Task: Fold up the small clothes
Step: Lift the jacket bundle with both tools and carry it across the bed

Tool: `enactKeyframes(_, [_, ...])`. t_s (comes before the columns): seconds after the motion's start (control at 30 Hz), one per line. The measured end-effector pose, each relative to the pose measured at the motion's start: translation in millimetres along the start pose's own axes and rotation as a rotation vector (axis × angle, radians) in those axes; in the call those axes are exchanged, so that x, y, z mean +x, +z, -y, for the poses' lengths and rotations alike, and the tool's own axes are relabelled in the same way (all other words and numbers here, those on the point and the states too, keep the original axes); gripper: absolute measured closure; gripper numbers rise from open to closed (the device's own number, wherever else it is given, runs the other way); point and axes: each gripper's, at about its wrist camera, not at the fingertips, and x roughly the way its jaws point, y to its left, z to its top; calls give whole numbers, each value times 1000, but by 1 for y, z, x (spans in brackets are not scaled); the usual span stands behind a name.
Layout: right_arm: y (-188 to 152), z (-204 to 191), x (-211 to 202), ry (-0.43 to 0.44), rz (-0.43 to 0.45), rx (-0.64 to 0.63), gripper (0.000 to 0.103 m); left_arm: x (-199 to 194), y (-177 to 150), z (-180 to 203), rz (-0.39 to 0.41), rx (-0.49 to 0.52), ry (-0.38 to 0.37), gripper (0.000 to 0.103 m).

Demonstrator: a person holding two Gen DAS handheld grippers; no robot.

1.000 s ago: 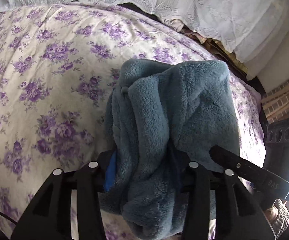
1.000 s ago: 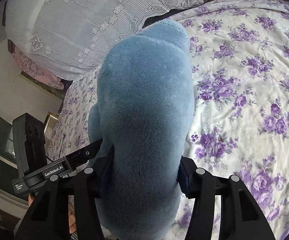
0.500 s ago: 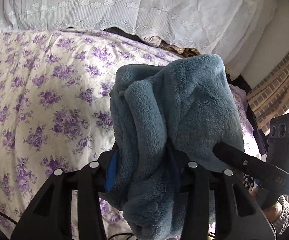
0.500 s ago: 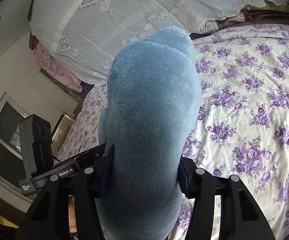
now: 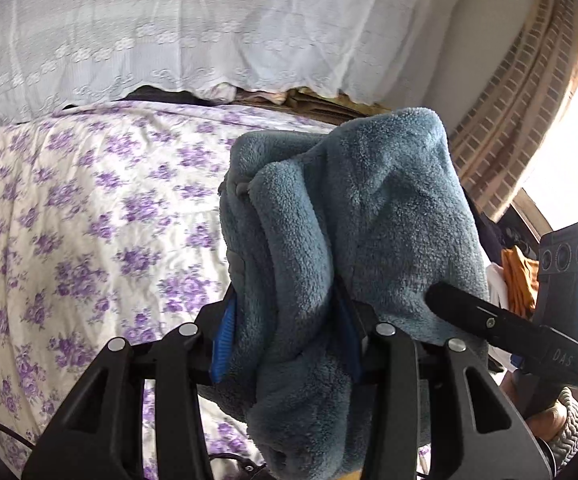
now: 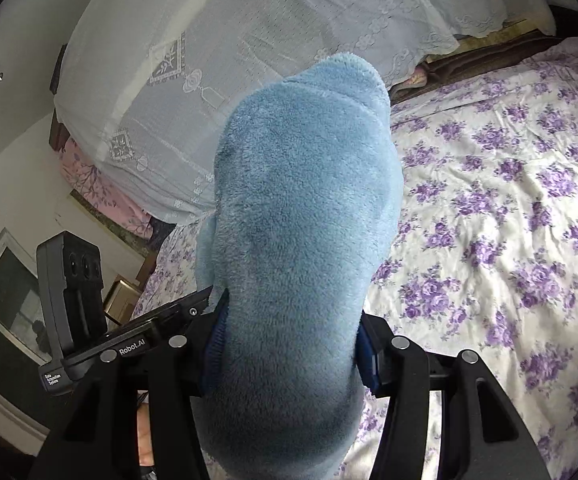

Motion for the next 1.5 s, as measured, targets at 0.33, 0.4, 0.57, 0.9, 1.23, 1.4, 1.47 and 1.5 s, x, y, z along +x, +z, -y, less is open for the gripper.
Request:
enactKeyframes(0.33, [-6, 11, -69, -40, 121, 31, 48, -13, 1, 63, 28, 109, -81, 61])
enactKeyframes(0.4, [-5, 7, -80, -40, 140, 13, 48, -20, 3, 71, 47, 114, -87, 61])
enactKeyframes(0.57, [3, -22, -85, 17, 147, -66, 48, -49, 2, 71, 114, 85, -49, 62])
enactKeyframes(0.9, [5, -126, -4, 298, -68, -260, 48, -147, -38, -1, 269, -169, 284, 62])
enactKeyframes(1.23, [-50, -262, 109, 591, -398, -435, 48, -242, -116, -75, 387, -540, 696, 62])
enactKeyframes(1.4, [-97, -311, 165, 656, -563, -492, 48, -266, -155, -114, 348, -697, 839, 62])
enactKeyframes(1.47, [-119, -329, 188, 671, -623, -508, 48, -271, -169, -131, 326, -756, 881, 62])
enactKeyframes(1.5, [-131, -337, 198, 677, -649, -511, 48, -274, -176, -140, 319, -781, 899, 62])
